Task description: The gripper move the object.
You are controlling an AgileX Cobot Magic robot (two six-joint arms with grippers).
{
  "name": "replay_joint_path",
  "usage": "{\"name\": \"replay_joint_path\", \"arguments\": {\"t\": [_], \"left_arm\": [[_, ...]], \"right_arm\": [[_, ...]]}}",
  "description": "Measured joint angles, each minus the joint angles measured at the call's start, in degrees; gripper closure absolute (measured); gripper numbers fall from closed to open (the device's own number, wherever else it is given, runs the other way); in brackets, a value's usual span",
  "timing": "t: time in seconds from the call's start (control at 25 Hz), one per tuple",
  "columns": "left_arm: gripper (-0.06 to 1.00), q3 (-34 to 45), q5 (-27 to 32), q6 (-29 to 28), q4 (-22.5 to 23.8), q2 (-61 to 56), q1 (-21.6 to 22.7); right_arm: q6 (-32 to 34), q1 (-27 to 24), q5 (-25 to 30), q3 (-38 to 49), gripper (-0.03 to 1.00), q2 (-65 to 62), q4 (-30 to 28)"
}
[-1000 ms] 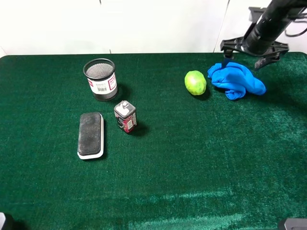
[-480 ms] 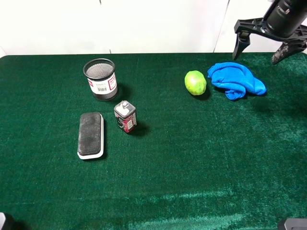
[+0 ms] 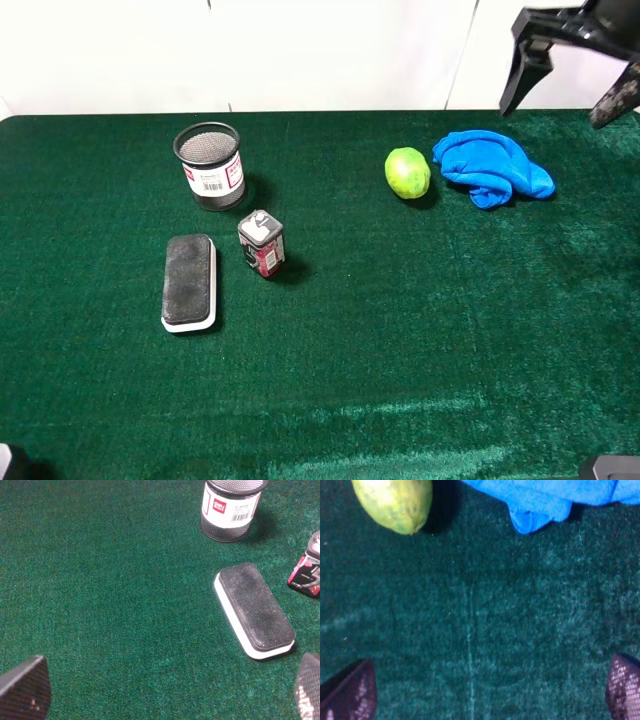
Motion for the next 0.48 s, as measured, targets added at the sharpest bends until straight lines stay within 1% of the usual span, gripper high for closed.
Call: {"name": "replay_joint_path", "arguments": {"t": [0.24,0.48], "left_arm": [[-0.05,0.0,0.0,0.0,0.0,0.0,0.0],[-0.05,0.0,0.0,0.0,0.0,0.0,0.0]], "right_arm": [[0.8,0.0,0.1,1.9,0.27,-7.5,0.2],[2.1,0.0,0.3,6.9,0.27,-16.9,0.2]]}}
